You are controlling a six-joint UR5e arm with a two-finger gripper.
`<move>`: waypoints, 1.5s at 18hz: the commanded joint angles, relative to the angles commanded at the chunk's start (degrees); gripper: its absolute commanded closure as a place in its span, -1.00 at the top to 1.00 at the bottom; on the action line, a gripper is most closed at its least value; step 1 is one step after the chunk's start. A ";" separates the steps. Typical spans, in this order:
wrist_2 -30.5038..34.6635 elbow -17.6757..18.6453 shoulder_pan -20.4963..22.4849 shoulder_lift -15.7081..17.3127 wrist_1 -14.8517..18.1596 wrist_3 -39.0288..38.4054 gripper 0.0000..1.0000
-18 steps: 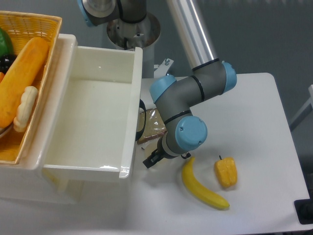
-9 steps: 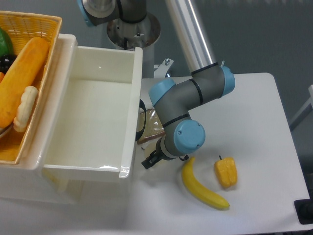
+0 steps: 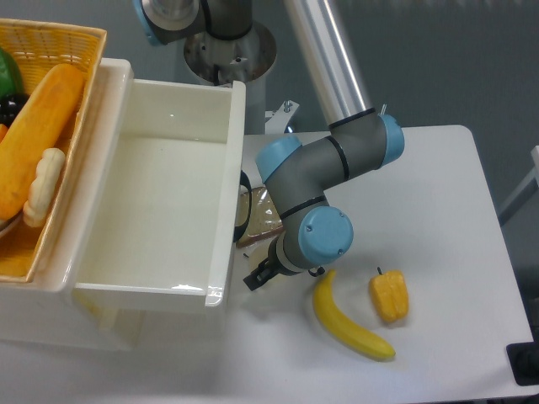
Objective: Pick up the pear
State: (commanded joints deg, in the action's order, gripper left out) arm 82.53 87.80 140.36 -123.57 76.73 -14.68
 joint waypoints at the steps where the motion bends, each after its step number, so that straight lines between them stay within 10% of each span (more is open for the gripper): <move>1: 0.09 0.00 0.00 -0.09 -0.09 0.00 0.89; 19: 1.49 -1.84 0.09 1.40 0.09 0.61 0.38; 27: 7.81 -4.57 0.52 4.56 0.00 15.53 0.34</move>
State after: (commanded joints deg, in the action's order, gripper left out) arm 90.34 83.23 140.89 -119.01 76.73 0.85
